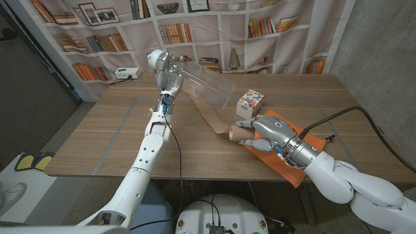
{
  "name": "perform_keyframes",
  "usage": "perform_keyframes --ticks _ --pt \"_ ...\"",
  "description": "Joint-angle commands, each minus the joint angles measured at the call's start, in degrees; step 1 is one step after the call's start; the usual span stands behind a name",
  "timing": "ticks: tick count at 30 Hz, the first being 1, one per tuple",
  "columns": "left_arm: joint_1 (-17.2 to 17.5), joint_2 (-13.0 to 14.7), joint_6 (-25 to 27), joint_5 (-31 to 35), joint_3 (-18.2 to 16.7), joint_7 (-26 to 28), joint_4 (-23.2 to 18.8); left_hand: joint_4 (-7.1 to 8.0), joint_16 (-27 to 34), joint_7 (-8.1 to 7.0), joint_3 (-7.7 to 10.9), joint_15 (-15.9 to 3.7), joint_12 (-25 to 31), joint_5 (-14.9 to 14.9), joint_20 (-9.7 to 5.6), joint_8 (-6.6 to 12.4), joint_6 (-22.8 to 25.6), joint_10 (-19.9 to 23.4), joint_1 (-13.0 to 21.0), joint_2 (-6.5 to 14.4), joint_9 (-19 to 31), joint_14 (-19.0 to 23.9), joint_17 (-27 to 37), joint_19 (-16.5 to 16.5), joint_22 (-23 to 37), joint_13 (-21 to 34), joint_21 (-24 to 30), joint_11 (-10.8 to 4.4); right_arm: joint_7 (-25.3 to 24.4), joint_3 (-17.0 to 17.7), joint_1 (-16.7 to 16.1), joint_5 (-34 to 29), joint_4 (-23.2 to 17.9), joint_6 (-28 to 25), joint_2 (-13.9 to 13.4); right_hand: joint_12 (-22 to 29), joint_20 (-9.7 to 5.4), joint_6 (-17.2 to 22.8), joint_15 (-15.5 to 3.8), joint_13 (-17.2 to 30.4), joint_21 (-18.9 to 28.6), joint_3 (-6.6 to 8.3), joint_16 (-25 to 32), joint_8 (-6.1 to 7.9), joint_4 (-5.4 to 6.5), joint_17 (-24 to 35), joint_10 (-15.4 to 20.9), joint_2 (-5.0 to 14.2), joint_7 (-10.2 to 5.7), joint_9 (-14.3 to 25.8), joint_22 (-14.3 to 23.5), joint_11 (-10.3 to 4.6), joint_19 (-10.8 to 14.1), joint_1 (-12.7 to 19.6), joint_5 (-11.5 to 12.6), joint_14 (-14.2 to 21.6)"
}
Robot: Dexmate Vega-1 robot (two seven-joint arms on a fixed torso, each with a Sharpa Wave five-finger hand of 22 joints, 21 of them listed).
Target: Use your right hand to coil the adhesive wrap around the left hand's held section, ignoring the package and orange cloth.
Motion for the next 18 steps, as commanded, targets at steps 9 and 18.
perform_keyframes --ticks 9,18 --pt "-3.2 -5.5 -4.1 0.9 0.8 -0.7 4.9 0.08 -0.1 -0.2 -0.1 -2.65 0.5 0.5 -1.21 0.52 2.1 1.4 4.3 5.0 -0.8 3.6 0.0 0.5 0.3 0.1 0.0 0.13 6.8 5.7 2.9 6.6 -4.7 4.1 8.1 1.7 -8.68 6.3 -12.81 3.1 2.0 6.11 0.1 0.54 -0.78 0.8 8.7 1.18 -4.16 0.4 -0.2 -5.05 -0.3 1.0 0.2 5.9" --pt "-7.2 -7.7 -3.3 1.3 1.7 -2.7 11.3 0.03 -0.3 -0.16 0.02 -2.55 0.7 0.6 -1.36 0.6 2.5 1.3 4.2 4.9 -1.3 4.2 0.2 0.4 0.3 0.8 -0.1 0.25 10.4 7.5 6.4 6.9 -7.0 3.9 10.6 1.8 -8.66 6.5 -12.8 3.1 2.9 6.19 0.0 0.48 -0.81 1.0 9.0 1.11 -4.05 0.4 -0.3 -4.8 -0.4 1.2 0.2 6.3"
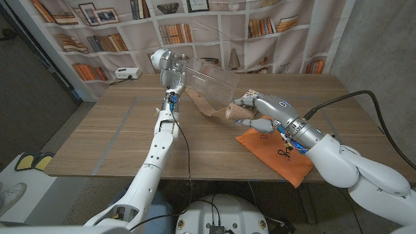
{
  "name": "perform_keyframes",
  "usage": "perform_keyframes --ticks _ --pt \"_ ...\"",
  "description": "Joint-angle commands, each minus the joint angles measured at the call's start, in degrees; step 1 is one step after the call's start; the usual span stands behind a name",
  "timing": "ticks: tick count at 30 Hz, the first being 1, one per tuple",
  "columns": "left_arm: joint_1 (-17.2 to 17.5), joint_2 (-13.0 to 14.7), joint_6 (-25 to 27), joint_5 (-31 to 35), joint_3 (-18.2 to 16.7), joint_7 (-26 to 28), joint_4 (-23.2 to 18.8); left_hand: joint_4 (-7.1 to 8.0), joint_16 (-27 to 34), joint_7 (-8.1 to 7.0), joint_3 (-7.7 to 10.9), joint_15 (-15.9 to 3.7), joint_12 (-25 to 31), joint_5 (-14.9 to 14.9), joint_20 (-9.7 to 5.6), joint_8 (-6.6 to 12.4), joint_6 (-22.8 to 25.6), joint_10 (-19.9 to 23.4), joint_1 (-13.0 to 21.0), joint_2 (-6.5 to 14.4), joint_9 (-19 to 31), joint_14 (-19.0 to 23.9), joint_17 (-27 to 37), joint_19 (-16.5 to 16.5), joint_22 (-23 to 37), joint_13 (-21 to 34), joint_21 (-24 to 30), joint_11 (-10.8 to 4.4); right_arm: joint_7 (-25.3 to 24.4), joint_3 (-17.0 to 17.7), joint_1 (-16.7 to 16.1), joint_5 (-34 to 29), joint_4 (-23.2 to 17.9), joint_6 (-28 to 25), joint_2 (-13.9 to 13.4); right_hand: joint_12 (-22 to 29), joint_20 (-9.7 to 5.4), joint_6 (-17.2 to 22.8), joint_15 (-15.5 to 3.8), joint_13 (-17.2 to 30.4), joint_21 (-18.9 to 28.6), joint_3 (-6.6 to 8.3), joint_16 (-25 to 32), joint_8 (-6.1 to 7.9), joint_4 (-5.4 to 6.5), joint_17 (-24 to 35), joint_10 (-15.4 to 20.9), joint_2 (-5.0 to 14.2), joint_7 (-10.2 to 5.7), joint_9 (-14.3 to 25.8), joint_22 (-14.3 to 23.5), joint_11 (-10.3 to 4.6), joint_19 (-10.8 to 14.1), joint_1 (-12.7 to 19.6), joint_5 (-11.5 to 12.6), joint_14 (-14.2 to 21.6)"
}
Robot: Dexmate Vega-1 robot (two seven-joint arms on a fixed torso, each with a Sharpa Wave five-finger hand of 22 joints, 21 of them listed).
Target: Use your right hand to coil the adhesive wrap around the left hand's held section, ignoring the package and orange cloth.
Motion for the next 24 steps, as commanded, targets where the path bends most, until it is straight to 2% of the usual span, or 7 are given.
perform_keyframes --ticks 1,13,24 --pt "-4.2 -2.9 0.0 0.6 0.8 -2.0 6.8 0.03 -0.4 -0.05 0.03 -2.91 0.4 0.4 -0.45 0.33 0.7 0.4 4.2 4.8 0.1 3.4 0.1 -0.2 0.1 0.6 -0.1 -0.06 5.0 3.0 4.3 1.3 -3.1 0.7 4.1 1.8 -8.97 5.6 -12.65 2.9 0.7 6.2 0.2 0.24 -0.81 0.3 8.3 1.11 -5.0 0.1 0.1 -5.38 -0.1 1.2 0.2 5.6" --pt "-7.2 -4.2 1.0 1.9 1.0 -5.1 12.0 -0.07 -1.0 -0.16 0.23 -2.77 0.5 0.2 -0.69 0.37 1.1 0.0 4.4 5.0 -0.7 3.3 0.2 -1.1 0.4 1.5 0.3 0.09 7.1 5.4 7.5 0.8 -3.6 1.8 6.9 1.8 -8.94 5.7 -12.65 3.0 1.5 6.24 0.0 0.12 -0.78 0.4 8.3 1.02 -4.81 0.2 0.0 -5.54 -0.2 1.2 0.2 5.9" --pt "-8.0 -4.3 2.1 3.0 1.4 -6.6 12.7 -0.14 -1.2 0.16 0.39 -2.6 0.6 -0.2 -0.54 0.46 1.4 -0.2 4.6 5.1 -1.3 3.4 0.7 -1.4 0.3 2.3 0.6 0.29 6.3 4.7 11.9 -1.0 -2.9 2.9 9.3 1.8 -8.91 5.9 -12.63 2.9 2.2 6.3 -0.1 0.06 -0.72 0.5 8.5 1.0 -4.75 0.2 -0.2 -5.6 -0.4 1.1 0.2 6.3"
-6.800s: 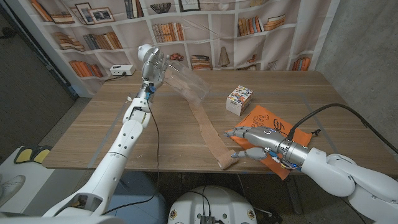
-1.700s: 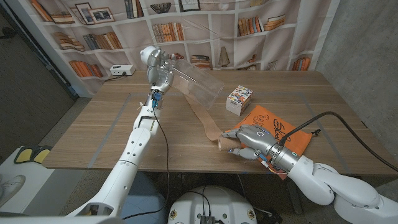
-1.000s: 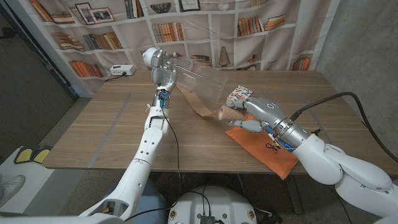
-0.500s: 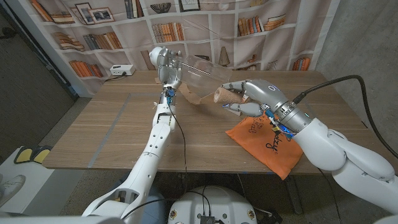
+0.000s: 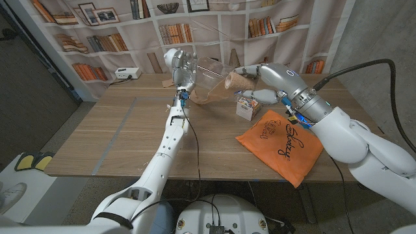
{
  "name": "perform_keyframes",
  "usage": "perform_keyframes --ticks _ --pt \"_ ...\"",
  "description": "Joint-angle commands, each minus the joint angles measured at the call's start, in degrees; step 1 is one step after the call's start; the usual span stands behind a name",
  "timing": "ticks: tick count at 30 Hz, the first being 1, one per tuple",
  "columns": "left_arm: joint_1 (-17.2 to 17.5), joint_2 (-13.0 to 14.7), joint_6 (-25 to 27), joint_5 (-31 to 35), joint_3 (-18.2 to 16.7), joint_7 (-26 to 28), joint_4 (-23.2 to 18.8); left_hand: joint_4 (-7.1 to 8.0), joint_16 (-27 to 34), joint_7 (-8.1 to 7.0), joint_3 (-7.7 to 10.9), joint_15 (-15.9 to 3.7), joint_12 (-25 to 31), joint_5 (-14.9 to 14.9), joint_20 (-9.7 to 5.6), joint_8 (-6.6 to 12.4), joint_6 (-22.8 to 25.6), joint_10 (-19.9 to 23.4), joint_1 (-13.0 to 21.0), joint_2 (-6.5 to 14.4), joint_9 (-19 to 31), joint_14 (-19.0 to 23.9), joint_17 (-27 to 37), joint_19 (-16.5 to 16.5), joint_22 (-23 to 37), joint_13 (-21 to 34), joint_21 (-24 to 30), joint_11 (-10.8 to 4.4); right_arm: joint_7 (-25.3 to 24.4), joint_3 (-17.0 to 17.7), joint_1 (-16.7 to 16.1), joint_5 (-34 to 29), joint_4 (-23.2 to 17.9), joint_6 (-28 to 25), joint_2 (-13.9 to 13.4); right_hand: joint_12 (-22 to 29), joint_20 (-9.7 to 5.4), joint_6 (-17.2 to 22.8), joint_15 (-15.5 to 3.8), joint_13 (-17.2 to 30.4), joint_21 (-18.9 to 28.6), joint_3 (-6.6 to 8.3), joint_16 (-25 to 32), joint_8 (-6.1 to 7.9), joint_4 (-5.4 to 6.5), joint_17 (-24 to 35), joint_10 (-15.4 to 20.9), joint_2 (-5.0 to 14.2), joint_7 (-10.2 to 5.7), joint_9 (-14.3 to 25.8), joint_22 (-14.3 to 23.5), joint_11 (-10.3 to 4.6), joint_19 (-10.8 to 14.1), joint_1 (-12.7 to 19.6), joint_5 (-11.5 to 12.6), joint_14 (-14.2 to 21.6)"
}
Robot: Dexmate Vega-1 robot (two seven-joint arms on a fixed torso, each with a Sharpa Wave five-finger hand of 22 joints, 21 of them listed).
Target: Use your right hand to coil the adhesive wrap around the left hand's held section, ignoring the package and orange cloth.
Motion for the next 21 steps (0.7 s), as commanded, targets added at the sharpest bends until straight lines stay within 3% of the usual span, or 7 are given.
perform_keyframes --ticks 1,21 --pt "-1.5 -0.4 1.3 1.0 0.3 -2.1 1.9 -0.16 0.1 0.12 0.42 -2.65 0.0 -0.2 -0.03 0.46 0.5 0.0 4.6 5.1 -0.1 3.2 0.4 -0.5 0.0 0.3 0.7 0.06 -0.4 -0.3 4.9 -1.9 0.5 0.9 3.0 1.8 -8.9 5.5 -12.85 2.9 0.7 6.31 0.3 0.28 -0.72 0.3 8.1 1.41 -5.17 0.3 0.1 -6.03 -0.4 0.7 0.3 5.8" --pt "-5.0 -3.3 5.7 -1.1 -0.8 -5.5 9.5 -0.22 -0.3 0.19 1.02 -2.58 -0.2 -0.4 -0.01 1.07 1.1 0.2 4.9 5.2 -0.4 2.8 1.5 -1.1 -0.1 0.8 0.6 0.15 1.5 -4.5 15.4 -4.7 1.5 -2.8 4.0 1.8 -8.87 5.5 -12.85 3.0 1.7 6.43 -0.1 0.1 -0.75 0.4 8.0 1.25 -5.08 0.4 -0.3 -6.04 -0.7 0.7 0.3 6.0"
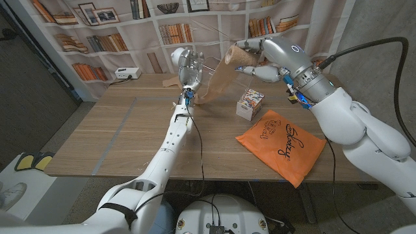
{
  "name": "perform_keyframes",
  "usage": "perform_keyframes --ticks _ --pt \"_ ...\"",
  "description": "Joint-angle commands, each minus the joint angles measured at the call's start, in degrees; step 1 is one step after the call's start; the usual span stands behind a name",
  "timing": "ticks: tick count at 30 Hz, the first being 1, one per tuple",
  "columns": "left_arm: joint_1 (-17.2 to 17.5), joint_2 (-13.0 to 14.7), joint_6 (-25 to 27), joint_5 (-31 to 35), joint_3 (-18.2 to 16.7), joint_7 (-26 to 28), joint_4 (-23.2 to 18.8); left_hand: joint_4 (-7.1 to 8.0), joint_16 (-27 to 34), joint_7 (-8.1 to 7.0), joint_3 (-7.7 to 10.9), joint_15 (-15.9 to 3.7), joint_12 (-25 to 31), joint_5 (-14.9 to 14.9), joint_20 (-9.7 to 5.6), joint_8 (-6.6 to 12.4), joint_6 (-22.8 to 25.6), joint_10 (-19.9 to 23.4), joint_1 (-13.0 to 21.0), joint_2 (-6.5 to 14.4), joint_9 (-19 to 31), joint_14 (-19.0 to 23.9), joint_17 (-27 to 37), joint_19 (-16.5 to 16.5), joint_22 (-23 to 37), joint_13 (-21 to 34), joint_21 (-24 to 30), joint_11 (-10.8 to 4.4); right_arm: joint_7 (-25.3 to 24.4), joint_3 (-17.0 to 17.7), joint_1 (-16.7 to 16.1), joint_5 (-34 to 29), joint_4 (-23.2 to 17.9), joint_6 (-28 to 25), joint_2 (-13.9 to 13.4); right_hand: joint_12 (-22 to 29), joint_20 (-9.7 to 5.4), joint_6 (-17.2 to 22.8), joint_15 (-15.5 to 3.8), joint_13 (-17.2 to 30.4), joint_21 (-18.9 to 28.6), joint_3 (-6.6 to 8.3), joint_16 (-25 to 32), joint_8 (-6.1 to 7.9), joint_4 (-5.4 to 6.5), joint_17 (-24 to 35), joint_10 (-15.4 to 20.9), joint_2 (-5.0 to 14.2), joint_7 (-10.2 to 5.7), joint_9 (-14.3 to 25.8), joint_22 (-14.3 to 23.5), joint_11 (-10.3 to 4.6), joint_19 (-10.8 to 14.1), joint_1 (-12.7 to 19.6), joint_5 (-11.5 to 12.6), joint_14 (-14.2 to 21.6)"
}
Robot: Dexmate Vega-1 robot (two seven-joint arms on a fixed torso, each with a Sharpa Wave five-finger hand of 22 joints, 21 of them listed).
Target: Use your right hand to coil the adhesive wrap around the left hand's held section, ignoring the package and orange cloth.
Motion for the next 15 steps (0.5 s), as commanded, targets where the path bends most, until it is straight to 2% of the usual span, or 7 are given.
perform_keyframes --ticks 1,15 --pt "-1.9 -1.7 3.1 -1.3 -0.7 -3.0 4.3 0.08 0.0 0.09 0.5 -2.57 -0.1 -0.2 -0.01 0.66 0.7 0.2 4.9 5.2 0.3 2.8 0.4 -0.5 0.0 0.3 0.2 0.1 1.1 -3.3 8.9 -1.4 1.1 -2.3 0.8 1.8 -8.56 5.5 -13.04 3.0 0.4 6.05 0.2 0.33 -0.36 0.1 7.6 1.3 -5.09 0.3 0.0 -6.52 -0.4 0.6 0.3 5.8" --pt "-2.6 -2.4 6.4 -1.7 -1.5 -6.1 8.6 0.07 -0.4 0.2 0.59 -2.57 -0.3 -0.2 0.01 1.01 1.1 0.3 5.0 5.1 0.0 2.6 0.5 -0.7 0.0 0.3 0.3 0.22 2.5 -7.0 16.1 -2.1 2.3 -4.9 0.3 1.7 -8.53 5.4 -13.04 3.0 0.9 6.12 0.1 0.24 -0.35 0.3 7.4 1.25 -5.0 0.4 -0.1 -6.65 -0.5 0.6 0.3 6.1"
